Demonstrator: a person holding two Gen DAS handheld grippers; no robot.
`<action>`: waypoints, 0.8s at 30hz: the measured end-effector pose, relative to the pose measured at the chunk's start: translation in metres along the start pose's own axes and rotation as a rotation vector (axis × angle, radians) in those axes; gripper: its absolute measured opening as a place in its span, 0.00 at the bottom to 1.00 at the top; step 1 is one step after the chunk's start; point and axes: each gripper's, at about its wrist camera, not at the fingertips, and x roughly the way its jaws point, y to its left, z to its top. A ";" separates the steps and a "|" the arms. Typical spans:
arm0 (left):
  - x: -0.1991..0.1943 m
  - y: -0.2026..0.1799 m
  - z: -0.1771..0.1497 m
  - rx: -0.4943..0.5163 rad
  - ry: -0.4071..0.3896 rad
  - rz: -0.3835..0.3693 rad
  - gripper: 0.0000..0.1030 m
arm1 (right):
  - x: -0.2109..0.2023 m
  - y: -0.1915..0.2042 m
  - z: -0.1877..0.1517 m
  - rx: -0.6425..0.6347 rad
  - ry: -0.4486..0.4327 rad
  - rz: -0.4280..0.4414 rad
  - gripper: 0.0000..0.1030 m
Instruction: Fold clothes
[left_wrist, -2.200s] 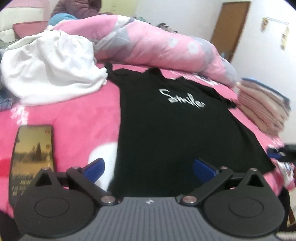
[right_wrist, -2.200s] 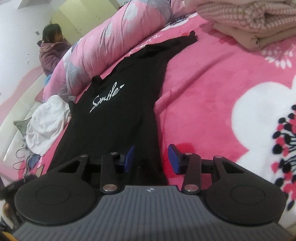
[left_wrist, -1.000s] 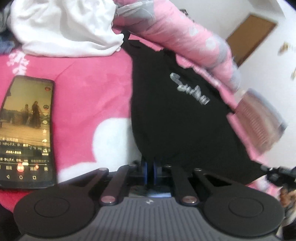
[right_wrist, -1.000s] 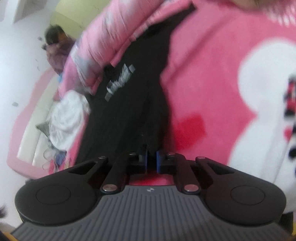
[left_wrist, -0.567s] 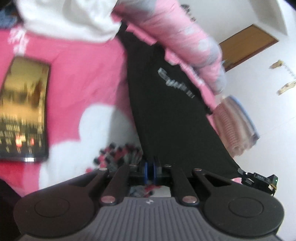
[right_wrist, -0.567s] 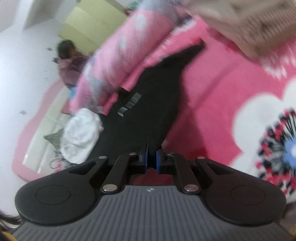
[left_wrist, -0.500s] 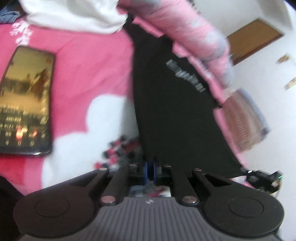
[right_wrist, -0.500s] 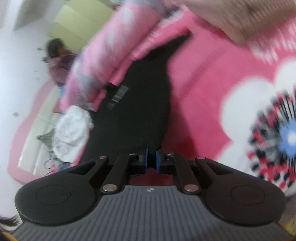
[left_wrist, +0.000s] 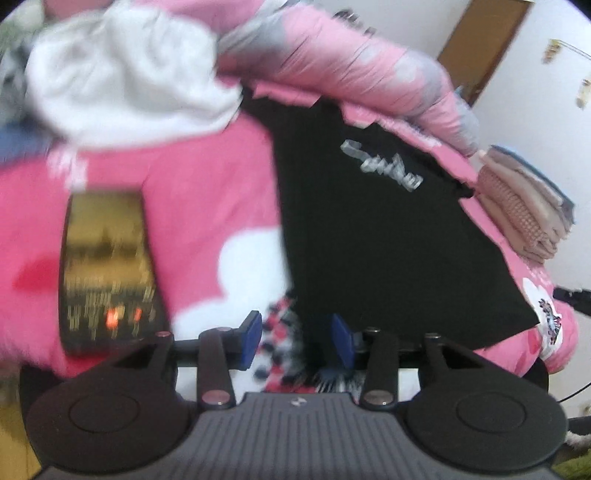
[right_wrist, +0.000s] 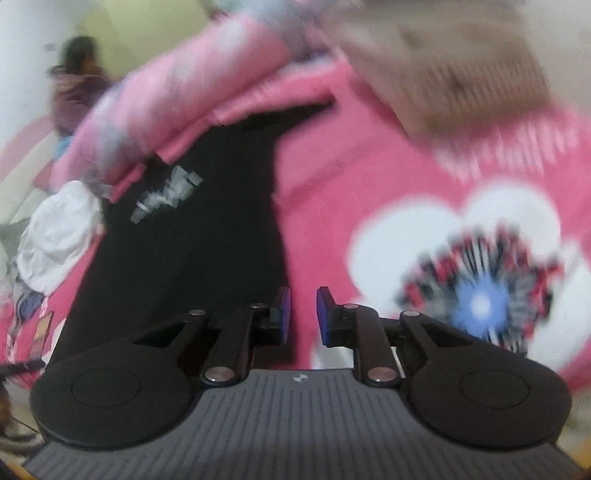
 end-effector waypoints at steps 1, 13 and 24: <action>0.001 -0.007 0.003 0.025 -0.020 -0.016 0.46 | 0.004 0.015 0.000 -0.045 -0.021 0.025 0.15; 0.060 -0.053 -0.021 0.141 0.044 -0.054 0.45 | 0.060 0.073 -0.079 -0.381 0.072 0.043 0.13; 0.045 -0.044 -0.032 0.082 -0.001 -0.052 0.48 | 0.054 0.079 -0.014 -0.273 -0.010 0.026 0.15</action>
